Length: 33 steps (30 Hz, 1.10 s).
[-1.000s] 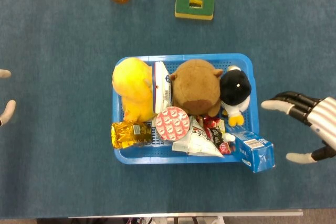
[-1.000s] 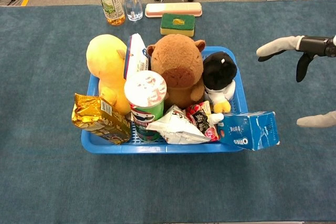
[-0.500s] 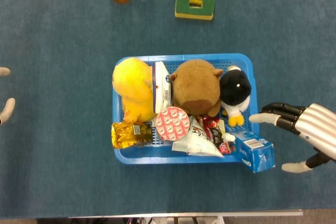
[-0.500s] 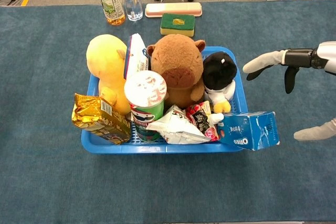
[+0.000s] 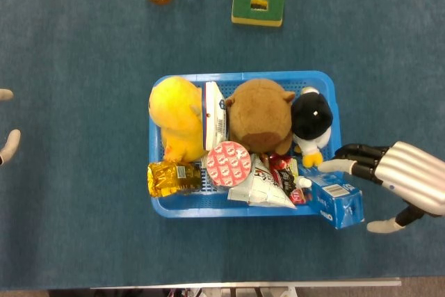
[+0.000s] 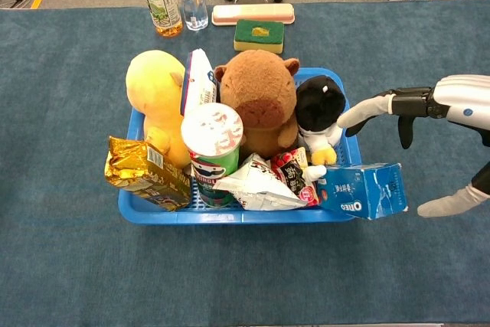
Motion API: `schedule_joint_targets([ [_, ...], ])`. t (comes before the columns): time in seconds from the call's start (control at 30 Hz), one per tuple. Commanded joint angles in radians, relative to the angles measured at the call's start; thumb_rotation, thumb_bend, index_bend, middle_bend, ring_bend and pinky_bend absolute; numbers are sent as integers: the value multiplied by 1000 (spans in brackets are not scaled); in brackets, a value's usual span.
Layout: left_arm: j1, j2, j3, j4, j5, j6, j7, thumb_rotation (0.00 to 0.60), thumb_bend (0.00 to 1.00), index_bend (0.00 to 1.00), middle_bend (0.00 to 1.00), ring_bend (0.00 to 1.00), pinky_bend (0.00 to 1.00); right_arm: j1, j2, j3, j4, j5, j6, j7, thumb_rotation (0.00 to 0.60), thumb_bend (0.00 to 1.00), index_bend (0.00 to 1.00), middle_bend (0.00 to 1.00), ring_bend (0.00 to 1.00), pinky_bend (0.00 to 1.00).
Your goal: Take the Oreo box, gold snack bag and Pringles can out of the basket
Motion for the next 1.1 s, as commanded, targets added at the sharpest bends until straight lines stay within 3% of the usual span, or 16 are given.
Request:
schedule_joint_targets([
  [0.03,0,-1,0,1,0,0,-2,600,272,321,346,314,505,8,-1,-5,-4,1,-9,2,600,0,171,263,166,448],
  [0.73,15,-10,9,30,-9,8,-39,600,272,321,347,314,506,109,-73,-5,17,59,-113,57,600,0,171,265,165,448],
  [1.1,27,-8,11,37,-8,20,-59,600,272,321,347,314,509,152,-84,-37,22,41,-122,102,600,0,171,268,165,451],
])
